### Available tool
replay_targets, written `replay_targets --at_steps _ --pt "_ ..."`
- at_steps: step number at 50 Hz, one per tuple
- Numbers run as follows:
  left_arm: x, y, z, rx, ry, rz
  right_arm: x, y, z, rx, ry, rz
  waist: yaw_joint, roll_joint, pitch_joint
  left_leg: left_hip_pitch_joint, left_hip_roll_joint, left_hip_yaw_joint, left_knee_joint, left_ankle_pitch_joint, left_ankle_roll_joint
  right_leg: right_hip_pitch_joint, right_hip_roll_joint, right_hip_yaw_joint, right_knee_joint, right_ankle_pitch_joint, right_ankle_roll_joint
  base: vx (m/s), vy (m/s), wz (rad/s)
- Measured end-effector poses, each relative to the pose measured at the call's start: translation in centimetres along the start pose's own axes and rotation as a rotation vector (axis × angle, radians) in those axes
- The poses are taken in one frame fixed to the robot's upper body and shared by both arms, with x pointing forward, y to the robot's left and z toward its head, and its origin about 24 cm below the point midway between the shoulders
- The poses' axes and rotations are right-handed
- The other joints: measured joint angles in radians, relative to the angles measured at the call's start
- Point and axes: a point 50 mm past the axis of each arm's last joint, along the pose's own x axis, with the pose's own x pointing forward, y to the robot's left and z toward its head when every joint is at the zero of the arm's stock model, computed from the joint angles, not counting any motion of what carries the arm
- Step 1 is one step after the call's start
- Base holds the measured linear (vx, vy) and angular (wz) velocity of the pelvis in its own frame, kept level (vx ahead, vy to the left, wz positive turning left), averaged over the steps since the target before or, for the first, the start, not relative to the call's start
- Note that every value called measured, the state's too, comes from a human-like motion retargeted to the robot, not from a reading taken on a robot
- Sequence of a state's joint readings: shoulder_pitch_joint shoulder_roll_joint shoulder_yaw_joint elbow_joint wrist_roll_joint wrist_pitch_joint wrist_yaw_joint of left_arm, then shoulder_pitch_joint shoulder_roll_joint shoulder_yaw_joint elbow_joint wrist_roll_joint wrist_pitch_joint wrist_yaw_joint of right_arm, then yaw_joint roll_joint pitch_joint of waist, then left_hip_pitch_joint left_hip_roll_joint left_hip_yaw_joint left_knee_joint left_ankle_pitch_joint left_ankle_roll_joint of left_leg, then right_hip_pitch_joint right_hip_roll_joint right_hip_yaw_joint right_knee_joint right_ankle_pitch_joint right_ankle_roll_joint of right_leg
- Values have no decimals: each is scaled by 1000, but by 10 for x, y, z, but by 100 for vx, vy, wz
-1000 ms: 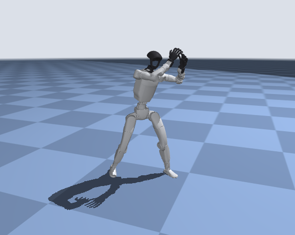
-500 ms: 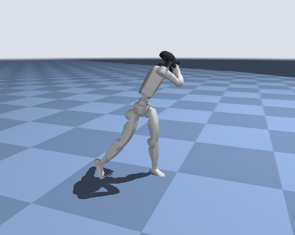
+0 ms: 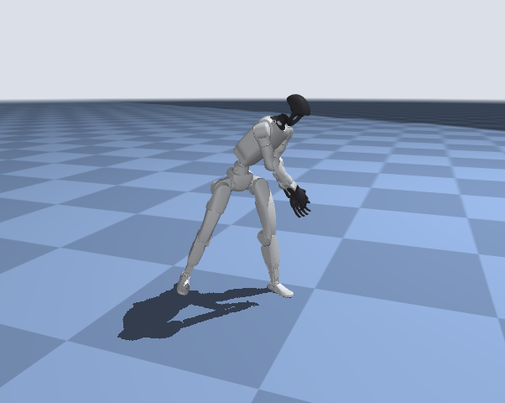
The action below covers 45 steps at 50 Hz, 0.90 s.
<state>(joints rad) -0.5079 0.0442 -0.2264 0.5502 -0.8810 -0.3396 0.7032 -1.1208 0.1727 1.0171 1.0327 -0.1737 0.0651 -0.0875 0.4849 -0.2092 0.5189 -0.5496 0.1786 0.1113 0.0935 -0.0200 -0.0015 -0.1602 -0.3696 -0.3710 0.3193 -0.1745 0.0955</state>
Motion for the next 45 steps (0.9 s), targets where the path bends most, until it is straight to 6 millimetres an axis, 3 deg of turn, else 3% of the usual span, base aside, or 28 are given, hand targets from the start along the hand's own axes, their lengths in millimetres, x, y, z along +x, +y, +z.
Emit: replay_targets --at_steps 5,10,12,15,18,20,22,23,25,30,34,39,45 --pt "-15 -87 -25 -121 246 -192 -12 -73 -66 131 278 -222 -82 -65 -52 67 75 237 132 -67 -21 -31 -86 -132 -27 -57 6 -29 -8 -252" --pt "-30 -151 -18 -201 377 -293 -34 -142 -92 224 381 -508 -249 -117 -206 205 161 381 223 -64 -33 -66 -69 65 -52 -49 83 -8 -26 -214" --pt "-37 -173 -9 -196 408 -366 -45 -169 -96 267 376 -600 -349 -125 -291 254 200 404 252 -24 -28 -47 -37 120 -73 -47 87 9 -37 -151" --pt "-52 -208 11 -109 399 -547 -67 -215 -92 342 303 -742 -515 -106 -427 314 263 421 281 48 -21 3 27 170 -124 -53 49 16 -39 -118" --pt "-82 -247 36 63 274 -792 -103 -270 -76 451 134 -944 -639 -71 -525 374 293 397 274 83 -21 53 85 216 -179 -55 22 21 -35 -109" --pt "-112 -276 58 134 140 -946 -138 -310 -58 539 -39 -1101 -683 -53 -562 410 287 368 266 81 -19 65 111 257 -203 -50 29 21 -30 -127" --pt "-142 -300 88 244 -55 -1092 -170 -344 -34 461 -146 -1204 -711 -20 -568 442 280 355 277 64 -11 65 134 307 -212 -46 22 20 -25 -139" --pt "-162 -311 102 218 -136 -1157 -190 -360 -19 482 -253 -1257 -712 -11 -567 454 268 357 283 58 -4 59 138 331 -216 -39 40 20 -22 -139" --pt "-197 -325 119 219 -262 -1261 -221 -381 2 462 -373 -1331 -708 1 -569 477 234 340 295 29 2 55 144 382 -221 -28 67 19 -17 -136" --pt "-264 -340 145 202 -467 -1434 -272 -404 41 300 -527 -1460 -664 47 -549 507 122 245 316 -111 -3 67 152 483 -236 -15 131 17 -6 -110" --pt "-282 -341 159 208 -601 -1477 -286 -404 58 209 -588 -1513 -624 93 -533 507 32 166 313 -224 -12 81 155 534 -250 -17 148 12 2 -71" --pt "-269 -337 167 330 -796 -1413 -278 -395 54 181 -601 -1515 -604 139 -522 455 -123 -85 279 -389 7 101 162 555 -265 -22 135 7 9 -24" --pt "-215 -321 175 554 -991 -1224 -241 -370 37 174 -551 -1450 -615 159 -520 405 -159 -157 312 -366 75 105 155 532 -263 -31 75 0 12 22"
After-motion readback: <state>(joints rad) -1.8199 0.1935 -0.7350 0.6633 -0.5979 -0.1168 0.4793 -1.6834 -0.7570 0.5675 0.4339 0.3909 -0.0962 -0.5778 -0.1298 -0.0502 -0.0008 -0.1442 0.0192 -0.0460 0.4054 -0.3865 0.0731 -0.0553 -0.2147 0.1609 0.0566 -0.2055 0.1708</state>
